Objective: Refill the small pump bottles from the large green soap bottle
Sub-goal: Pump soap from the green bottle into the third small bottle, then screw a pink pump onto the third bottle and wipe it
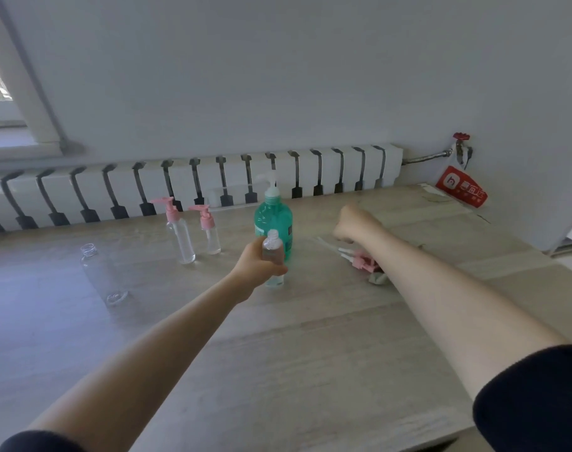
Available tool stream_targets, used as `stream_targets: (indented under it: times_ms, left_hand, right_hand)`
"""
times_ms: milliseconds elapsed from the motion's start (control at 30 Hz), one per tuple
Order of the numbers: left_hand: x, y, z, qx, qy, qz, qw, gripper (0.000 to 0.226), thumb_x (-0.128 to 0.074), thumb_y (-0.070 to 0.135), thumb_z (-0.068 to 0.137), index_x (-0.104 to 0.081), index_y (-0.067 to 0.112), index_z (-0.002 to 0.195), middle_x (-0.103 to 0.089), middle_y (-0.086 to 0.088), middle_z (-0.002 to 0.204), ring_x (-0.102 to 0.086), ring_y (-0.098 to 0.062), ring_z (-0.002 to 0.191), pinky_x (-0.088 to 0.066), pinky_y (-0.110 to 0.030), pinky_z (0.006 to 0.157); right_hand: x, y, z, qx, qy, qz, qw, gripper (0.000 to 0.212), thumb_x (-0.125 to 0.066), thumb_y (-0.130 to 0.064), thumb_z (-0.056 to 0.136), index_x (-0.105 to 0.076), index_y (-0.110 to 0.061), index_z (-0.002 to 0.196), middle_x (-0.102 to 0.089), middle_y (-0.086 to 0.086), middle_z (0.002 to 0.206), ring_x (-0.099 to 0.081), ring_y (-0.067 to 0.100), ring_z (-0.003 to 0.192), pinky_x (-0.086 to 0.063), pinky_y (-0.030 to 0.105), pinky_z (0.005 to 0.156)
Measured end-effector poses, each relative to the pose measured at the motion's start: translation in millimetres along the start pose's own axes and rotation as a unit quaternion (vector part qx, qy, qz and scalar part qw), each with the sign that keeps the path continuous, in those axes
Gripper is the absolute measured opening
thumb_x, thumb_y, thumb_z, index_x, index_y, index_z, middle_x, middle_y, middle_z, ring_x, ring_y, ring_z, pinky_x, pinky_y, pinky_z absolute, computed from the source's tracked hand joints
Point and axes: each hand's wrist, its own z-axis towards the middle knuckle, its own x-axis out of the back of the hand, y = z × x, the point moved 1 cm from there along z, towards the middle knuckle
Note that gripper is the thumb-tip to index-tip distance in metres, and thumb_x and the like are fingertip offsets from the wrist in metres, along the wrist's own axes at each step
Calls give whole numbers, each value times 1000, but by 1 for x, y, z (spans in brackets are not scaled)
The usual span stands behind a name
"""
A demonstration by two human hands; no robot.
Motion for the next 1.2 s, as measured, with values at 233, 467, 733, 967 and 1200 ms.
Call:
stream_targets:
  times_ms: [233,467,733,967,1200]
  left_hand:
    - [-6,-3,1,-6,23,6,1000,77,-72,-7,73,-39,11,139,-51,-8,132,-52,-24,117,-46,-40,97]
    - [-6,-3,0,-10,22,17,1000,77,-73,-6,72,-39,12,139,-52,-8,132,-53,-23,115,-46,-39,97]
    - [-4,0,-6,-23,26,38,999,70,-75,1,73,-43,12,134,-53,-2,122,-52,-17,105,-44,-31,87]
    - [0,1,-6,-40,38,20,998,53,-71,8,81,-51,12,129,-58,-5,123,-56,-22,110,-46,-42,99]
    - [18,-2,-5,-12,34,6,999,53,-69,3,80,-50,11,129,-59,-7,123,-56,-26,115,-43,-50,103]
  right_hand:
    - [-12,22,-8,-35,-22,-69,997,14,-55,-8,83,-64,-10,72,-66,0,52,-56,15,35,-43,19,48]
    - [-26,33,-1,-20,5,-81,996,19,-53,-4,86,-62,-9,71,-57,1,54,-55,16,46,-37,18,46]
    - [-39,48,9,-14,-19,-89,996,9,-66,-16,79,-58,-13,75,-57,1,67,-55,17,58,-37,22,46]
    - [-27,39,13,-12,-65,-46,997,15,-57,-19,92,-61,-4,95,-60,5,69,-55,16,52,-40,24,46]
    - [-4,52,-4,116,-2,403,908,18,-67,-30,85,-67,-12,80,-63,-2,69,-54,11,62,-45,21,59]
